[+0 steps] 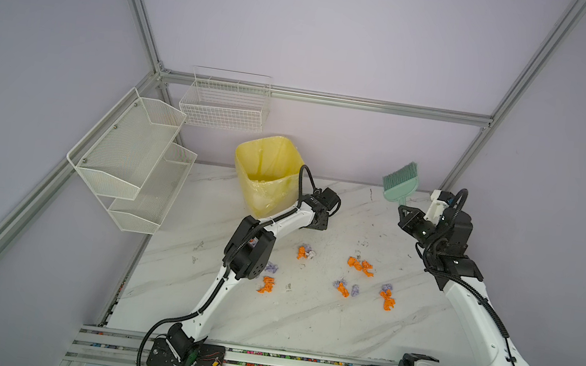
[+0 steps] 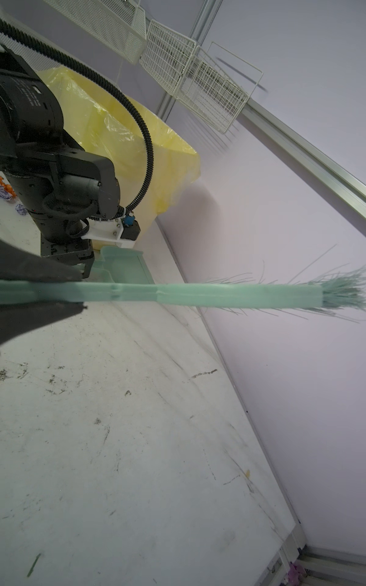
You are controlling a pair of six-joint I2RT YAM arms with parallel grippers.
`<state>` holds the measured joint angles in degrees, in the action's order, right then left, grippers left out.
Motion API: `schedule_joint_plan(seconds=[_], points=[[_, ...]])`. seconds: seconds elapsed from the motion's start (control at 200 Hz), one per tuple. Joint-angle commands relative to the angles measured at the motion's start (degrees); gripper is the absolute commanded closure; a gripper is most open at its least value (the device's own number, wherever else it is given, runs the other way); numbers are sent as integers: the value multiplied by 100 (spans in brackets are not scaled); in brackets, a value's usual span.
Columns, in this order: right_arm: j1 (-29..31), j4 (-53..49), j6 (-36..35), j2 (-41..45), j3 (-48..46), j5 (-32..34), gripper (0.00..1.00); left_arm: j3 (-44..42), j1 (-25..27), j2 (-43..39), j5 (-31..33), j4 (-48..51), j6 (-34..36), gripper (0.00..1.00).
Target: Sweep away the paper scraps from the table
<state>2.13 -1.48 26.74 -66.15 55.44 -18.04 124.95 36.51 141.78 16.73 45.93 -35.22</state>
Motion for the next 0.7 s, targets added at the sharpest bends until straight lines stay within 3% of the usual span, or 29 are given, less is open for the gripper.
schedule_joint_plan(seconds=[0.0, 0.375, 0.595, 0.695], points=[[-29, 278, 50, 115, -12, -92, 100, 512, -52, 16, 40, -106, -134, 59], [-29, 571, 247, 76, -306, -358, 100, 320, -48, -32, 128, -343, -277, 68], [-29, 408, 118, 152, -245, -55, 100, 333, -48, -14, 183, -401, -275, 68], [-29, 384, 79, 146, -227, -58, 100, 329, -47, 1, 197, -401, -271, 74]])
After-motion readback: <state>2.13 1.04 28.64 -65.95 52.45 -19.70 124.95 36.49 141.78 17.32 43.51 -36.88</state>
